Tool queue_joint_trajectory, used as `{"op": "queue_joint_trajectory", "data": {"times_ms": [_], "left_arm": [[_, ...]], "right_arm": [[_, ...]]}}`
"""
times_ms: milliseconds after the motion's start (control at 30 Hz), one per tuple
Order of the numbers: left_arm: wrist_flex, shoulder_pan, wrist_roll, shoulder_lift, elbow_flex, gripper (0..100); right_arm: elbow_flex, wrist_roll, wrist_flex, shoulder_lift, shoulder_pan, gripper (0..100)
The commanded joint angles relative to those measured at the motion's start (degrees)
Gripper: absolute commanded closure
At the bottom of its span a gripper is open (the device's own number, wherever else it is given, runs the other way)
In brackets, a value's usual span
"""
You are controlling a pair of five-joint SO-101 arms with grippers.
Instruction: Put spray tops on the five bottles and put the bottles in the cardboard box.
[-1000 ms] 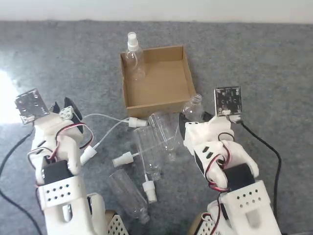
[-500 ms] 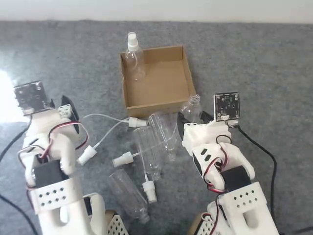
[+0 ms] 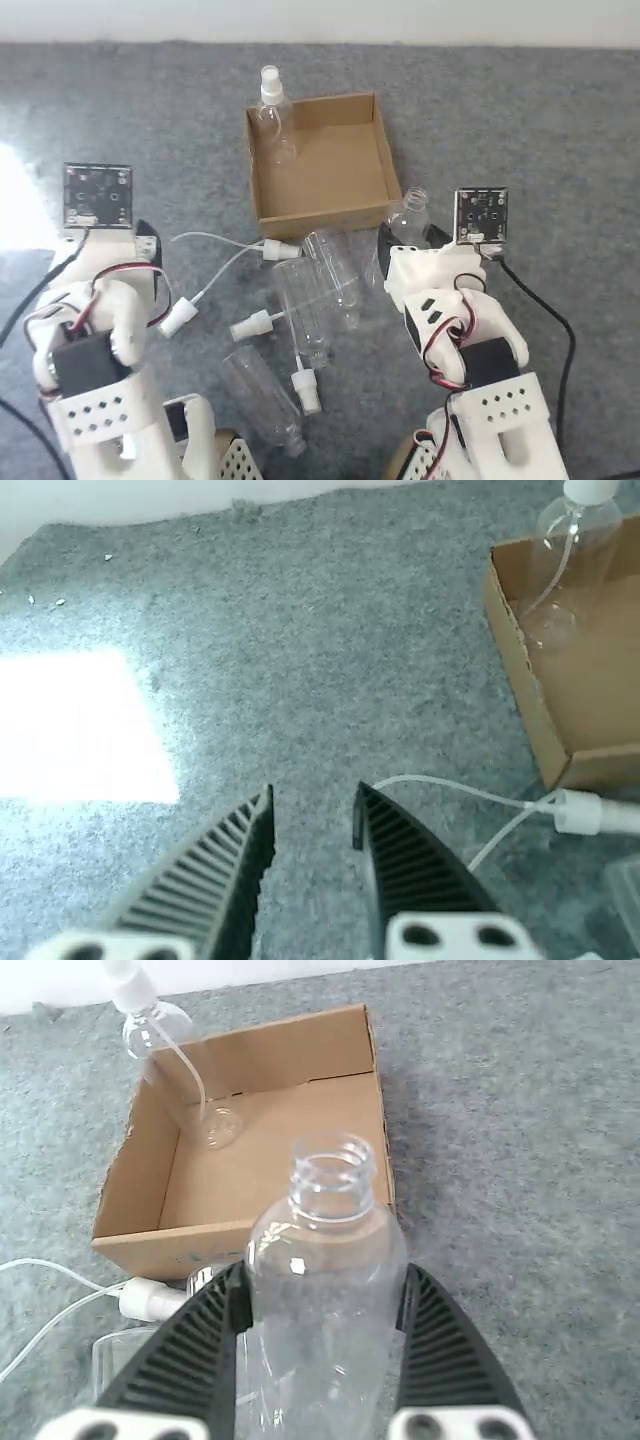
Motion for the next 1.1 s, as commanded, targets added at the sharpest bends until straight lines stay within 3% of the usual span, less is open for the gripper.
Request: {"op": "queue_joint_trajectory", "data": {"times_ms": [0,233,533,1067], "left_arm": [[3.08,0.09,-3.25,8.26,-3.82,80],[3.16,0.00,-3.96,24.53,-6.81,78],[4.40,-1.05,-11.60,36.48,-6.73,78],[5.01,-2.02,-11.96,52.92,-6.11,81]], "right_arm": [[-0.62,-0.62,-1.63,-1.71,0.84,94.3],[-0.62,-0.62,-1.63,-1.54,0.75,94.3],[-0.62,-0.62,-1.63,-1.27,0.57,94.3],[-0.62,-0.62,-1.63,-1.19,0.57,94.3]]}}
